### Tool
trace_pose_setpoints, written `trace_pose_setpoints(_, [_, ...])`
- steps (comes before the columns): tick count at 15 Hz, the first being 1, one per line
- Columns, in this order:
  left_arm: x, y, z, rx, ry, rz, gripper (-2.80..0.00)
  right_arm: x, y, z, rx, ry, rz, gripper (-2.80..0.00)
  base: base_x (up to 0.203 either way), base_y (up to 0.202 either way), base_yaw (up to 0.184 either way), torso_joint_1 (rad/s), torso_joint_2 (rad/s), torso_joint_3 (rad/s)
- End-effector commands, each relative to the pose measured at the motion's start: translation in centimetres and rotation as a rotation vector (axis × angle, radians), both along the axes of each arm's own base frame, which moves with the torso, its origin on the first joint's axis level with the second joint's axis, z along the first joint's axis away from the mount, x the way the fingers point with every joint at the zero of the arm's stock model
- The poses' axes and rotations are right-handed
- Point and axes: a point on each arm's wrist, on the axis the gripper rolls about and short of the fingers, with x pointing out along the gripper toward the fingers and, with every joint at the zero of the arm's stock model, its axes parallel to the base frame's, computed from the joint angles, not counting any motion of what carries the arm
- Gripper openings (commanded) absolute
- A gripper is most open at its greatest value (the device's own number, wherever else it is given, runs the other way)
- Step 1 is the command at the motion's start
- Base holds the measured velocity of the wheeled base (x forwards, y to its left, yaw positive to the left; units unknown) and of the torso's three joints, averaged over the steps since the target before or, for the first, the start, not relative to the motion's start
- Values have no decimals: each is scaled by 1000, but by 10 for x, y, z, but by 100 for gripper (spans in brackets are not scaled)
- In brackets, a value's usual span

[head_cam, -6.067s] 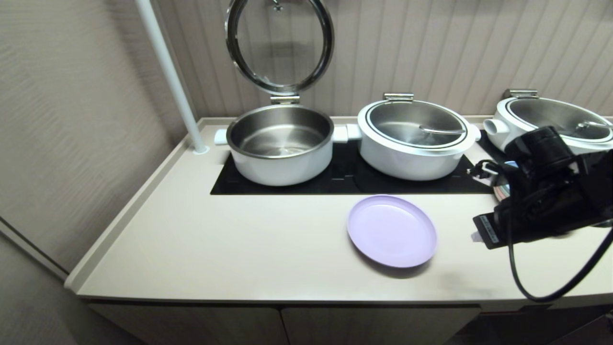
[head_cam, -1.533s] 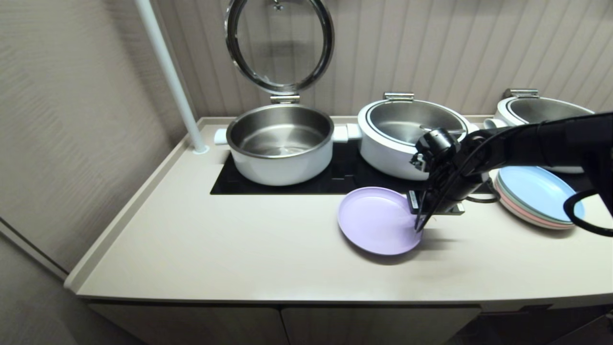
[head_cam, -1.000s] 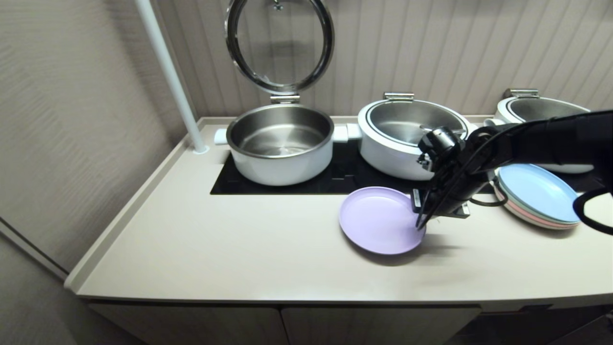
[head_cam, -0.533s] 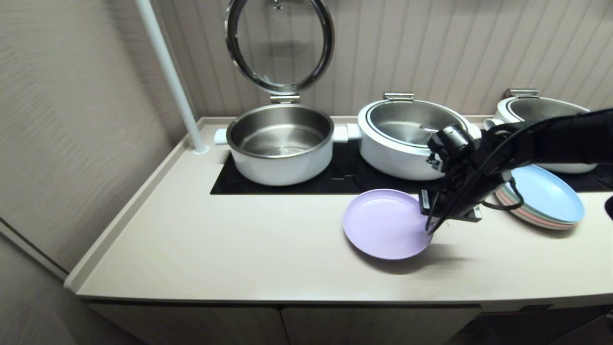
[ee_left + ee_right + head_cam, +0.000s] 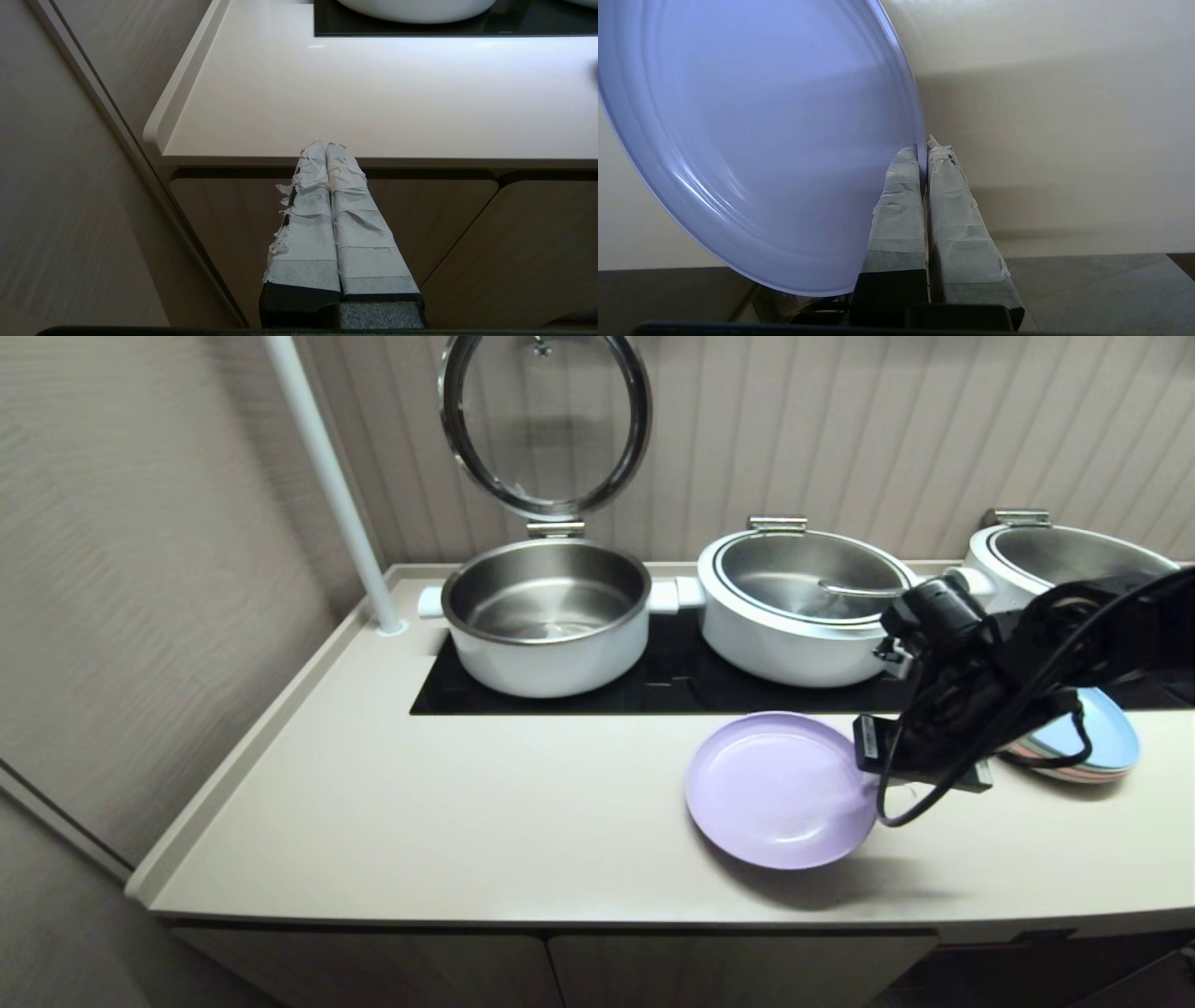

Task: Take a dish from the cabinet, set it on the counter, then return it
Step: Pick up the plate from the table

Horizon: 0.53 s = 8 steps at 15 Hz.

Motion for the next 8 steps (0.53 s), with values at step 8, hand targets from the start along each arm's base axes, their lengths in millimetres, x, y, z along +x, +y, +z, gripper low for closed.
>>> trace_pose_setpoints(8, [0, 0, 0, -1, 0, 0, -280, -90, -24, 31, 51, -71, -35, -280, 0, 0, 0, 0, 0, 0])
